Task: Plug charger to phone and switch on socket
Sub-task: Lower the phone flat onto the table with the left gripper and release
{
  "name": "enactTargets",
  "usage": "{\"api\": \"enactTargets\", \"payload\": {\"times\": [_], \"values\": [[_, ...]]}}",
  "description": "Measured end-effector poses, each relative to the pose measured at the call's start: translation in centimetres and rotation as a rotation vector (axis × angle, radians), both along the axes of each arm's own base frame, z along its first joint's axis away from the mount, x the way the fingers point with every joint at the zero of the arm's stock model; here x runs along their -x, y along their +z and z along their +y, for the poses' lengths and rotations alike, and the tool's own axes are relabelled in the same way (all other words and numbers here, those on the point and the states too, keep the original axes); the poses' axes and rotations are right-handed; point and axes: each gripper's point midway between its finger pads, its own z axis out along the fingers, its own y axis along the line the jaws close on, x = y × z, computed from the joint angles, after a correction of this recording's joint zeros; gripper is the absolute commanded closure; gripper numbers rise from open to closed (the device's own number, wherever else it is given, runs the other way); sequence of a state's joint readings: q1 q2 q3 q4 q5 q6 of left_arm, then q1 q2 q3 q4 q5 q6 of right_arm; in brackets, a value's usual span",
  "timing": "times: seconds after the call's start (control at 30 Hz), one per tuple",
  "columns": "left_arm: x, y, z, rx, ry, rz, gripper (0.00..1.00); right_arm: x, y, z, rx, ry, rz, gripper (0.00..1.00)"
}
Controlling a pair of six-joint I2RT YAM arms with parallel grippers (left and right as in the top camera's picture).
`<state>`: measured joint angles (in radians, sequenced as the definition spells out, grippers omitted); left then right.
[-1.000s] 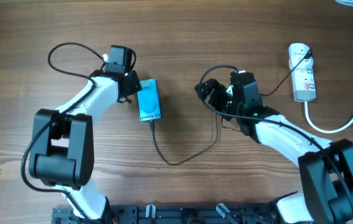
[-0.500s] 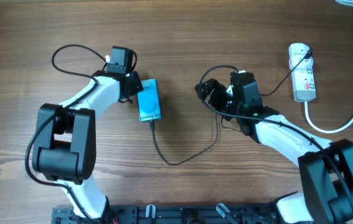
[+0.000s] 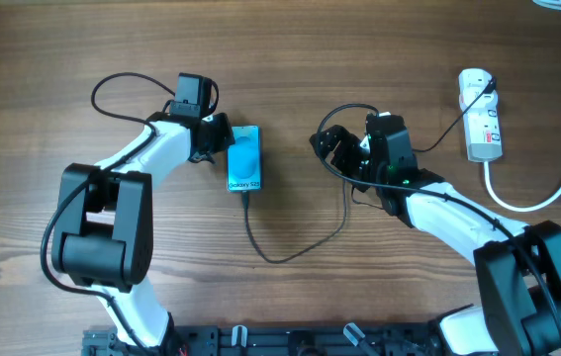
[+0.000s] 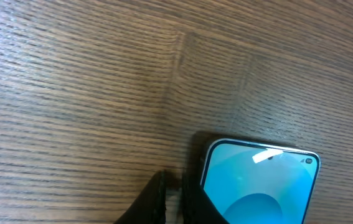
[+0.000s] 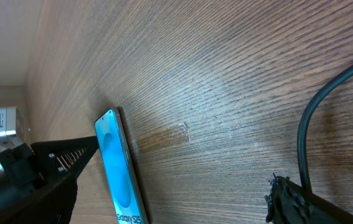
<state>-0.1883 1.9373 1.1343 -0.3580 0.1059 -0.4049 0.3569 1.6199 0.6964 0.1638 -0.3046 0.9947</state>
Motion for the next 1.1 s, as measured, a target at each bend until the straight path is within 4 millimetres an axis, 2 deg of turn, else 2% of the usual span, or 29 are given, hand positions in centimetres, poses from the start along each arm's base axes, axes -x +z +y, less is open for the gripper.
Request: {"api": "enactTargets", "payload": {"times": [0.17, 0.43, 0.53, 0.67, 0.8, 0.83, 0.9, 1.1], "values": [[0.2, 0.0, -0.9, 0.04, -0.049, 0.003, 0.86, 0.0, 0.0, 0.0, 0.0, 0.0, 0.0, 0.0], [0.3, 0.0, -1.3, 0.055, -0.072, 0.004, 0.84, 0.0, 0.0, 0.0, 0.0, 0.0, 0.0, 0.0], [0.3, 0.0, -1.2, 0.048, -0.076, 0.002, 0.95, 0.0, 0.0, 0.0, 0.0, 0.0, 0.0, 0.0], [0.0, -0.2, -0.1, -0.021, -0.05, -0.007, 0.94, 0.0, 0.0, 0.0, 0.0, 0.0, 0.0, 0.0], [-0.3, -0.1, 1.0, -0.087, -0.022, -0.016, 0.77, 0.0, 0.0, 0.0, -0.032, -0.039, 0.031, 0.0], [-0.3, -0.1, 1.2, -0.099, -0.019, -0.015, 0.63, 0.0, 0.0, 0.0, -0.047, -0.058, 0.046, 0.0], [-0.2, -0.1, 1.4, -0.113, -0.016, -0.009, 0.0, 0.0, 0.0, 0.0, -0.071, -0.09, 0.069, 0.0], [-1.0, 0.6, 2.4, -0.162, 0.008, -0.045, 0.0, 0.4, -0.6, -0.4, -0.079, -0.138, 0.124, 0.0]]}}
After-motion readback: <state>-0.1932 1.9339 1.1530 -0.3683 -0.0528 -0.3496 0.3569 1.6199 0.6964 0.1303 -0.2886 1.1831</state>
